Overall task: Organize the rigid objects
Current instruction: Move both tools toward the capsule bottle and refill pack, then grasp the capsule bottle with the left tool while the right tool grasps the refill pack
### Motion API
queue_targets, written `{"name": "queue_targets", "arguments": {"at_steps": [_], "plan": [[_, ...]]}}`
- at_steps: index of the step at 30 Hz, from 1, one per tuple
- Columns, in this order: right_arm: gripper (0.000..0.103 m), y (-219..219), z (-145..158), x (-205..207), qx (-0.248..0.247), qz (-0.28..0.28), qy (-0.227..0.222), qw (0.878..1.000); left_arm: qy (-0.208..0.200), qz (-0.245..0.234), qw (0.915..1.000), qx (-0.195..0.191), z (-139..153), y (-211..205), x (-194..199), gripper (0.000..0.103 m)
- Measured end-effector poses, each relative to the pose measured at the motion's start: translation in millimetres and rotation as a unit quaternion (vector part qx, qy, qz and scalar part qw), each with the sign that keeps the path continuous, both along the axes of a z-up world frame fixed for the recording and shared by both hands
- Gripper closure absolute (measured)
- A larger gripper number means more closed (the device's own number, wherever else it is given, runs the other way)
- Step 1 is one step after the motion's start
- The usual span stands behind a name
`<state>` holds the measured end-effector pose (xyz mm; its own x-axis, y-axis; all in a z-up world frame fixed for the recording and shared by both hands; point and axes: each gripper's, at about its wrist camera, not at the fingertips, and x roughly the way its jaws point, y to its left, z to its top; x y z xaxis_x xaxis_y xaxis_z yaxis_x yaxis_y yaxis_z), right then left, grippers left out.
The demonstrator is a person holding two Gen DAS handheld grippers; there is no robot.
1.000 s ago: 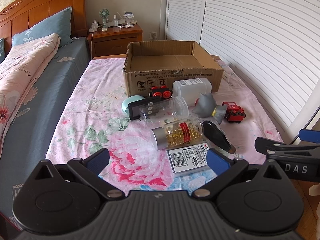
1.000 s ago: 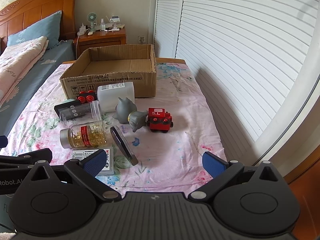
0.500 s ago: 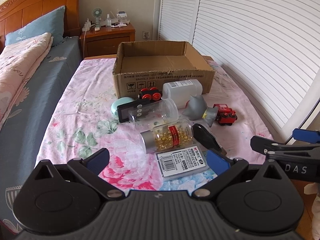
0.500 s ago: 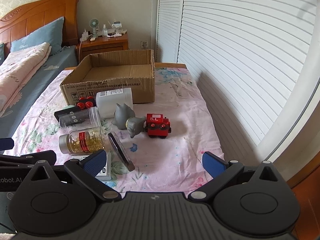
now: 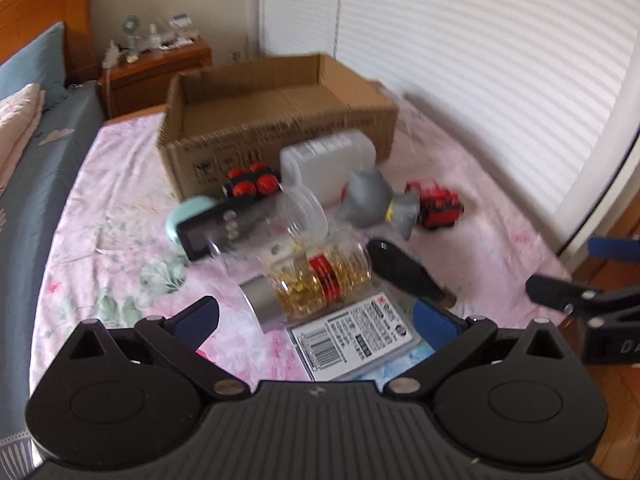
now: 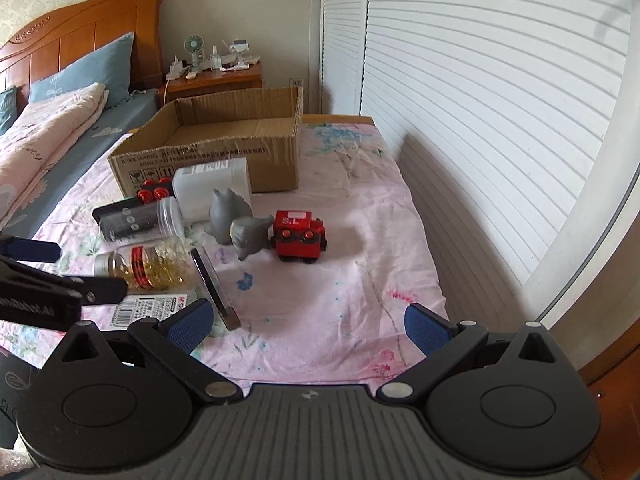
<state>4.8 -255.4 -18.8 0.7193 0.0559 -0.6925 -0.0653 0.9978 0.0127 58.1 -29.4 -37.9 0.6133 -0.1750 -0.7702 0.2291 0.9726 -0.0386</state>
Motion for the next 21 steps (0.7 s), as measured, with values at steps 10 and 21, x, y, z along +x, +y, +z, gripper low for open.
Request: {"name": "queue_targets", "arguments": {"at_steps": [10, 21], "plan": [[0.000, -6.7, -19.7, 16.5, -0.001, -0.001, 0.024, 1.000, 0.045, 0.022, 0.9986, -0.014, -37.5, -9.5, 20.1, 0.001], [0.000, 1.3, -31.3, 20.6, -0.016, 0.025, 0.033, 0.999, 0.044, 0.055, 0.9969, -0.036, -46.9, 0.1, 37.9, 0.001]]}}
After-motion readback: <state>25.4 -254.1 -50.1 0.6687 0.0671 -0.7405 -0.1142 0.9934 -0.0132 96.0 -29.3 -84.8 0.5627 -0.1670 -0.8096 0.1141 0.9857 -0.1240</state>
